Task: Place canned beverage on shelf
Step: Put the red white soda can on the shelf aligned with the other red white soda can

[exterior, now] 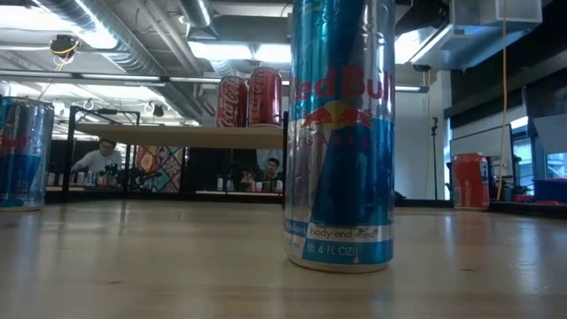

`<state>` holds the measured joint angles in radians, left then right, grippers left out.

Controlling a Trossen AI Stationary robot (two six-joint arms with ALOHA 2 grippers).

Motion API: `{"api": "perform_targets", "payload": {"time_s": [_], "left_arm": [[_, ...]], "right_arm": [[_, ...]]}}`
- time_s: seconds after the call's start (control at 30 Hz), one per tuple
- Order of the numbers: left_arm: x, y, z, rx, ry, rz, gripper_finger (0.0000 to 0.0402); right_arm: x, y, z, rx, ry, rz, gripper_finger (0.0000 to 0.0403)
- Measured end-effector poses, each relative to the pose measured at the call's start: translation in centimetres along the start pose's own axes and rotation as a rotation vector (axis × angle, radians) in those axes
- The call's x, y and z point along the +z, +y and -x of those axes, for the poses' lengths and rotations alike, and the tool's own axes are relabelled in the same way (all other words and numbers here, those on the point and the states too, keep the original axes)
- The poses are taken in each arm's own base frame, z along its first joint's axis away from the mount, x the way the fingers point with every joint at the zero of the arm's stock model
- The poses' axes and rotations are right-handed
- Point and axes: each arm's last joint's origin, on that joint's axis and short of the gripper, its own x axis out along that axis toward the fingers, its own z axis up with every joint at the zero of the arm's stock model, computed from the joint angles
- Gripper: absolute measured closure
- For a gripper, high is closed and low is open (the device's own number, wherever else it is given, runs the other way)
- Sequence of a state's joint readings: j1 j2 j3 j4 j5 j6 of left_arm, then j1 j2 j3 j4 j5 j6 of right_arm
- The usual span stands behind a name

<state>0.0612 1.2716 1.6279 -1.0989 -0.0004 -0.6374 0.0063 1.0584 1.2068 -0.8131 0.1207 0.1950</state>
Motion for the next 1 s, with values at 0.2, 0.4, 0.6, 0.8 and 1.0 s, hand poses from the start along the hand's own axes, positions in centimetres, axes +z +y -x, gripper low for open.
{"api": "perform_targets", "payload": {"time_s": [0.2,0.4,0.6,0.8,1.0], "left_arm": [[-4.2,-2.7,0.3,0.04,0.162,0.112,0.0037],[-8.0,-4.8,0.4,0.122,0.316,0.256,0.0037],[-11.5,-6.8,-0.3,0.226,0.488,0.358,0.0037],[-15.2,-8.9,-0.4,0.287,0.629,0.335,0.0037],[-18.8,-9.8,0.3,0.423,0.713,0.327,0.0037]], "right_arm": [[0.0,0.0,0.0,0.001,0.0,0.027,0.0056],[0.0,0.0,0.0,0.001,-0.001,0.071,0.0056],[0.0,0.0,0.0,0.002,-0.002,0.074,0.0056],[0.0,0.0,0.0,0.016,0.0,0.102,0.0056],[0.0,0.1,0.0,0.036,0.002,0.126,0.0056]]}}
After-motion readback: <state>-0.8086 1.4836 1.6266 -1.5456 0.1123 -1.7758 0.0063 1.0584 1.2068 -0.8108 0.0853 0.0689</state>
